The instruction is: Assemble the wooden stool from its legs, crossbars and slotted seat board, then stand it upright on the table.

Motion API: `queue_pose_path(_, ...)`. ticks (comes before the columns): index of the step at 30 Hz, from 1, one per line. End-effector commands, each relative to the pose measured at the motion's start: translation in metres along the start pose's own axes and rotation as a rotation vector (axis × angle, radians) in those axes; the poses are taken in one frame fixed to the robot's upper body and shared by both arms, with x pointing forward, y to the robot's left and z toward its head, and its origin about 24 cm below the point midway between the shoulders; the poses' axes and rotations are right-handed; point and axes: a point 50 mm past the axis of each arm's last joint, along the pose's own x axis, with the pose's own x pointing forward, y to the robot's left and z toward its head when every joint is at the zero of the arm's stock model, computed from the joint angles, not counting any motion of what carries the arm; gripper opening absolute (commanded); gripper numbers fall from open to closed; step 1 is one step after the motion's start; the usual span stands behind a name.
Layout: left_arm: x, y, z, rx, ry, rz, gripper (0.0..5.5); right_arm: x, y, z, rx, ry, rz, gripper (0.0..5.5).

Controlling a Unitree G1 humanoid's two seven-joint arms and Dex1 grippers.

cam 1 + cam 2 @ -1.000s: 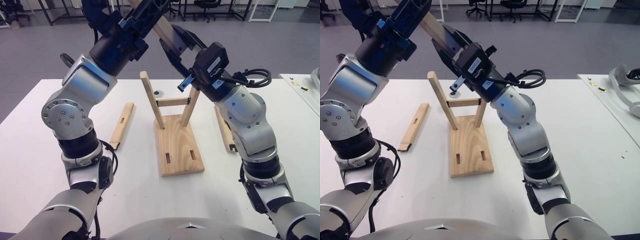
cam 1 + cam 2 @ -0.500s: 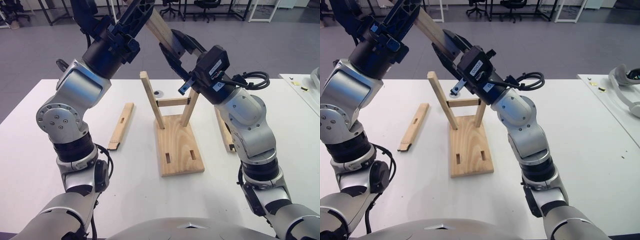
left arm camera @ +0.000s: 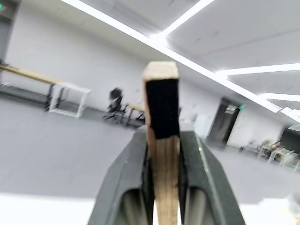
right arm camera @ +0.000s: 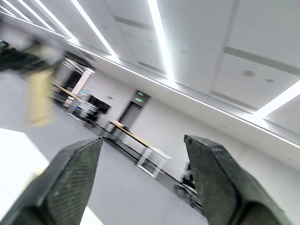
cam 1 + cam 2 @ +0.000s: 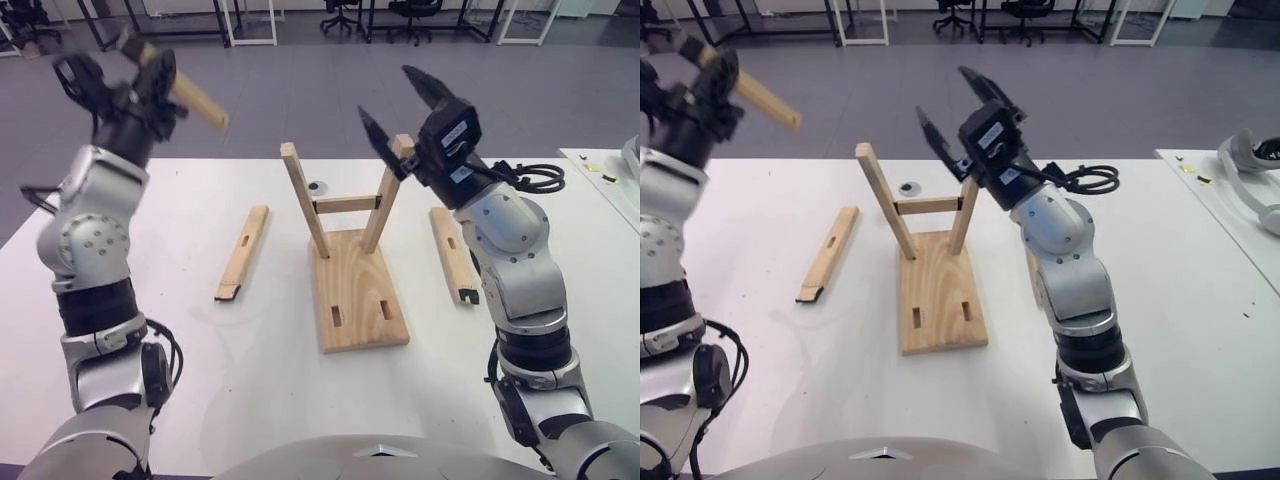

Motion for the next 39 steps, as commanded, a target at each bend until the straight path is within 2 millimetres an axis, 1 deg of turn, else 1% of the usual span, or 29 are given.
queue_pose_path(1,-0.010,0.020,-0.063,-0.079,0.129,0.022,0.40,-0.008,-0.015,-0.012,-0.038,0.050,-0.093,3.27)
queue_pose_path(3,-0.013,0.031,-0.079,-0.107,0.128,0.072,0.40,-0.010,-0.015,-0.018,-0.040,0.073,-0.096,3.27)
queue_pose_path(6,-0.024,0.047,-0.095,-0.074,0.149,0.141,0.40,-0.013,-0.011,-0.026,-0.028,0.095,-0.094,3.27)
queue_pose_path(8,-0.030,0.056,-0.099,-0.052,0.162,0.192,0.40,-0.015,-0.009,-0.031,-0.028,0.112,-0.089,3.27)
queue_pose_path(10,-0.034,0.060,-0.100,-0.074,0.158,0.233,0.40,-0.017,-0.006,-0.034,-0.034,0.122,-0.082,3.27)
queue_pose_path(15,-0.042,0.059,-0.109,-0.092,0.181,0.274,0.40,-0.018,-0.002,-0.037,-0.038,0.132,-0.069,3.27)
queue_pose_path(21,-0.047,0.061,-0.118,-0.115,0.198,0.317,0.40,-0.018,-0.001,-0.040,-0.043,0.134,-0.065,3.27)
queue_pose_path(29,-0.046,0.053,-0.127,-0.140,0.221,0.300,0.40,-0.018,0.001,-0.043,-0.043,0.140,-0.060,3.27)
queue_pose_path(33,-0.053,0.056,-0.132,-0.123,0.245,0.323,0.40,-0.019,0.002,-0.043,-0.041,0.142,-0.060,3.27)
queue_pose_path(35,-0.053,0.054,-0.127,-0.129,0.220,0.324,0.40,-0.019,0.002,-0.044,-0.040,0.143,-0.062,3.27)
queue_pose_path(39,-0.043,0.038,-0.106,-0.125,0.155,0.260,0.40,-0.020,0.003,-0.045,-0.039,0.147,-0.062,3.27)
